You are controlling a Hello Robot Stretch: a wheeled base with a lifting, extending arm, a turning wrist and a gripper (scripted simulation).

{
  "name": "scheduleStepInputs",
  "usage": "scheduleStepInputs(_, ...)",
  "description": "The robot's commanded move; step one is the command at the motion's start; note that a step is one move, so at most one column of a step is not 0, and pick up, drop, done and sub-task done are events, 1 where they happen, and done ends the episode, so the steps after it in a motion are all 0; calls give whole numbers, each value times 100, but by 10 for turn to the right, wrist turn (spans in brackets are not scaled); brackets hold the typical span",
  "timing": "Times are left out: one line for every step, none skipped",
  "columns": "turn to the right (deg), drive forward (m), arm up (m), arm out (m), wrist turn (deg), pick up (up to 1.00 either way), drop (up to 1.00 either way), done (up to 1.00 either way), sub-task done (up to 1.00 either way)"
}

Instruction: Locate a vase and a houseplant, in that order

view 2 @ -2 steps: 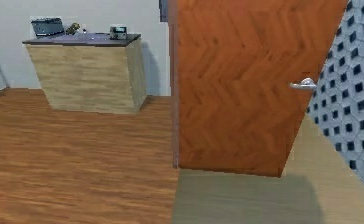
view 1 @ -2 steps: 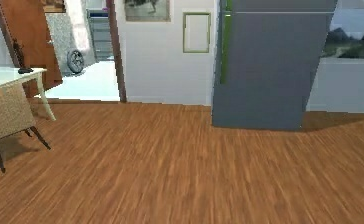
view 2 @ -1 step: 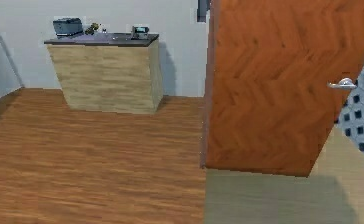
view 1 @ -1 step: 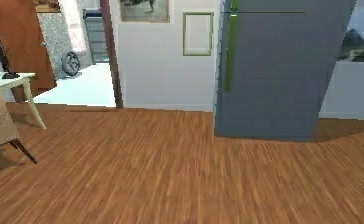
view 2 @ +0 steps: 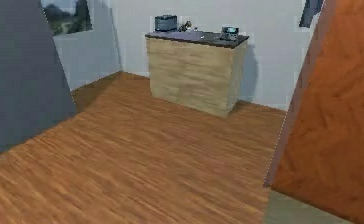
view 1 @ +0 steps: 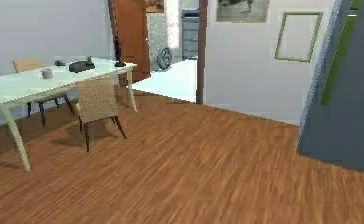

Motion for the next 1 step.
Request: scheduleStepInputs(0,100,0,0,0,0,0,0,0)
